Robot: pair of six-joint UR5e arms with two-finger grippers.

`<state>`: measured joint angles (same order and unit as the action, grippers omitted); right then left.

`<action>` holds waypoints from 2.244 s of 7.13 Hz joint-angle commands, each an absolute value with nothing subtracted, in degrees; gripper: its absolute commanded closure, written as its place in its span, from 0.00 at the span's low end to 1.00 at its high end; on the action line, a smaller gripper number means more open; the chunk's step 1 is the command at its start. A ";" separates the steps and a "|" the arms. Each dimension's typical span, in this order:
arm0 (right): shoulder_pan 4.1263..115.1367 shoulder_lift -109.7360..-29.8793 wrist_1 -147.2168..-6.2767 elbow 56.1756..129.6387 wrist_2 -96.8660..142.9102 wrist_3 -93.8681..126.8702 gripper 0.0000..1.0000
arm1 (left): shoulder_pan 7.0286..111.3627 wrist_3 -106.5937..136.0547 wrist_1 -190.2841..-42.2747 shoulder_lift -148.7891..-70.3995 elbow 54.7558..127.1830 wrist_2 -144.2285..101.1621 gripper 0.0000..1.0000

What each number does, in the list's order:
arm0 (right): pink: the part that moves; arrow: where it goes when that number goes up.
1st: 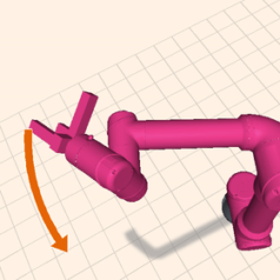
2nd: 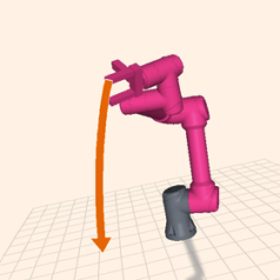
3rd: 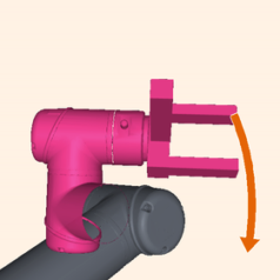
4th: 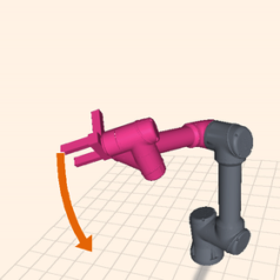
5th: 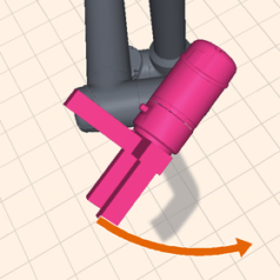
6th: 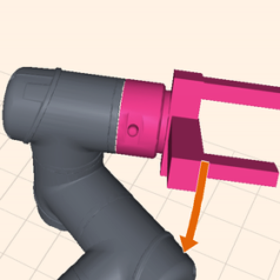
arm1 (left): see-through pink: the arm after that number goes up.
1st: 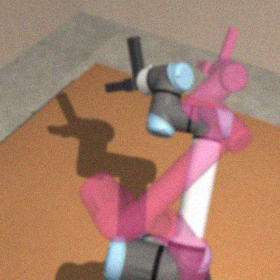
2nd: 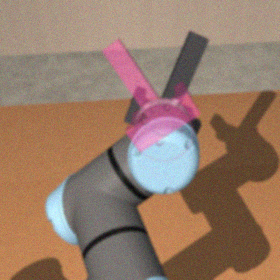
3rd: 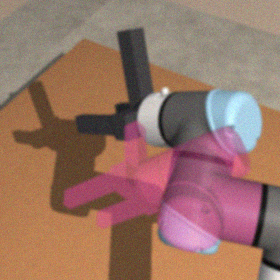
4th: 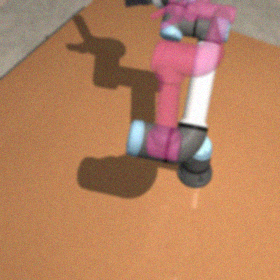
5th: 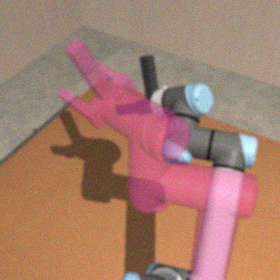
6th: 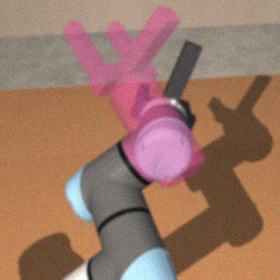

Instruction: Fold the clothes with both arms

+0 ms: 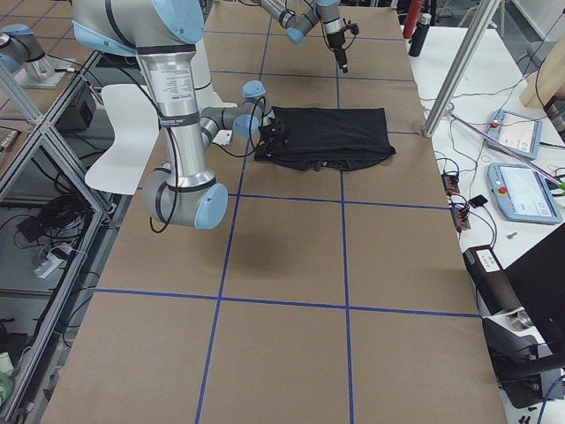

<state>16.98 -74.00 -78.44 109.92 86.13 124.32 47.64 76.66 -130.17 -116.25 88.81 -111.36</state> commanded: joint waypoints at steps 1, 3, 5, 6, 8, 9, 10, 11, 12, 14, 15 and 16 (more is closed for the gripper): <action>16.96 -74.97 -81.35 111.43 86.40 124.45 0.21 | 47.64 76.73 -130.17 -116.28 88.77 -111.36 0.00; 16.09 -75.58 -81.04 110.57 85.79 124.72 0.19 | 47.64 76.73 -130.17 -116.28 88.77 -111.27 0.00; 15.12 -74.71 -80.86 110.82 85.87 128.49 0.17 | 47.64 76.73 -130.17 -116.28 88.77 -111.36 0.00; 14.94 -75.14 -80.86 110.48 85.87 128.41 0.18 | 47.64 76.73 -130.17 -116.28 88.77 -111.27 0.00; 14.68 -74.80 -80.86 110.22 85.78 128.15 0.21 | 47.64 76.73 -130.17 -116.28 88.86 -111.27 0.00; 14.94 -74.71 -80.86 110.13 85.78 127.88 0.29 | 47.64 76.73 -130.17 -116.45 88.86 -111.27 0.00; 14.94 -74.71 -80.86 110.30 85.78 128.05 0.62 | 47.64 76.73 -130.17 -116.46 88.86 -111.27 0.00; 15.03 -74.79 -80.86 110.30 85.78 127.53 1.00 | 47.64 76.73 -130.17 -116.46 88.86 -111.27 0.00; 15.12 -74.79 -80.86 110.22 85.87 127.44 1.00 | 47.64 76.73 -130.17 -116.37 88.77 -111.27 0.00; 15.38 -74.53 -80.86 110.22 85.87 127.27 1.00 | 47.64 76.73 -130.17 -116.37 88.77 -111.27 0.00; 15.82 -74.53 -80.86 110.56 86.39 126.74 1.00 | 47.64 76.73 -130.17 -116.37 88.86 -111.27 0.00; 16.08 -74.44 -80.86 111.09 86.66 126.74 1.00 | 47.64 76.82 -130.17 -116.45 88.86 -111.27 0.00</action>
<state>15.71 -74.54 -80.86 110.58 86.29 126.93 47.64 76.75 -130.17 -116.38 88.82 -111.27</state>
